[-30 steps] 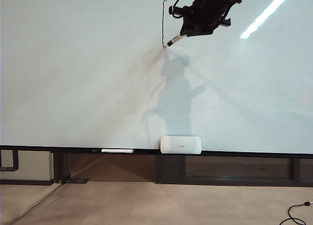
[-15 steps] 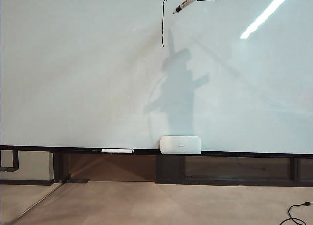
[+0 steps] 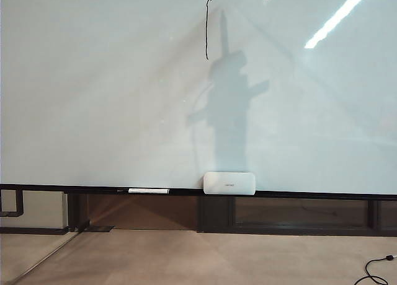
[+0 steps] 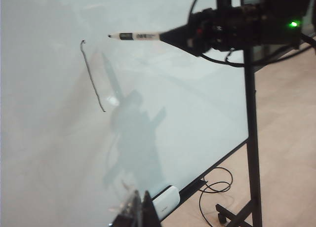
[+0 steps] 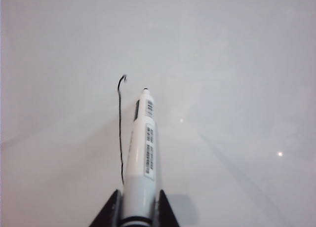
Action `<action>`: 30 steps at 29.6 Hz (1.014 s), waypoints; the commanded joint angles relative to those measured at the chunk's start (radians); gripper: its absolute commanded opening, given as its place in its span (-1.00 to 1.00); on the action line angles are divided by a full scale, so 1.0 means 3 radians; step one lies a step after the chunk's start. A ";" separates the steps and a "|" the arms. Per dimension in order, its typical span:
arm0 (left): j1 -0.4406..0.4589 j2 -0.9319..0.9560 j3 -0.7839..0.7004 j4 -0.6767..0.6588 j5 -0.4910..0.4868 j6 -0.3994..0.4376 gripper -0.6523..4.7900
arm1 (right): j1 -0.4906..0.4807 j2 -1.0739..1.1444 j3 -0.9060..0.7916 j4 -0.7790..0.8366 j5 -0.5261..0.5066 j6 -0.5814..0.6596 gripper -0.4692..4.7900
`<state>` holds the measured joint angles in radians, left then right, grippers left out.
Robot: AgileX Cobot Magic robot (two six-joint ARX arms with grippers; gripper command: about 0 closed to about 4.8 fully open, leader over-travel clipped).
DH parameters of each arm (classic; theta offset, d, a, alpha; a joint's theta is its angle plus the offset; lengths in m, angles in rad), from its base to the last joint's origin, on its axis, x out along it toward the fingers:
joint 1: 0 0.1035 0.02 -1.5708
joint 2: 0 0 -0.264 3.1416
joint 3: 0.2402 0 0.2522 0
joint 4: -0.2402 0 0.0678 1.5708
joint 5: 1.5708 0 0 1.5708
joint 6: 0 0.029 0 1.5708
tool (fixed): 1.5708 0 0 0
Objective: Reach to the right to find the marker pen, pick it up, and write the number 10 on the whiteboard.
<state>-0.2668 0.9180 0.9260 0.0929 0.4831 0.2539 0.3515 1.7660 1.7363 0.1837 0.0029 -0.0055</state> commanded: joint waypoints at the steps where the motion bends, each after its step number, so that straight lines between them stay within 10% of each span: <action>1: 0.0000 -0.0003 0.0011 0.0047 0.0037 -0.0008 -0.78 | -0.0045 -0.0018 0.0020 0.0067 0.0019 -0.0009 -0.83; 30: 0.0000 -0.0003 0.0011 0.0038 0.0000 0.0003 -0.78 | -0.0078 0.0355 0.0448 -0.0262 -0.0003 0.0090 -0.83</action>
<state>-0.2665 0.9192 0.9264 0.0898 0.4824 0.2539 0.3286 1.8732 1.8645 0.1329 -0.0025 0.0177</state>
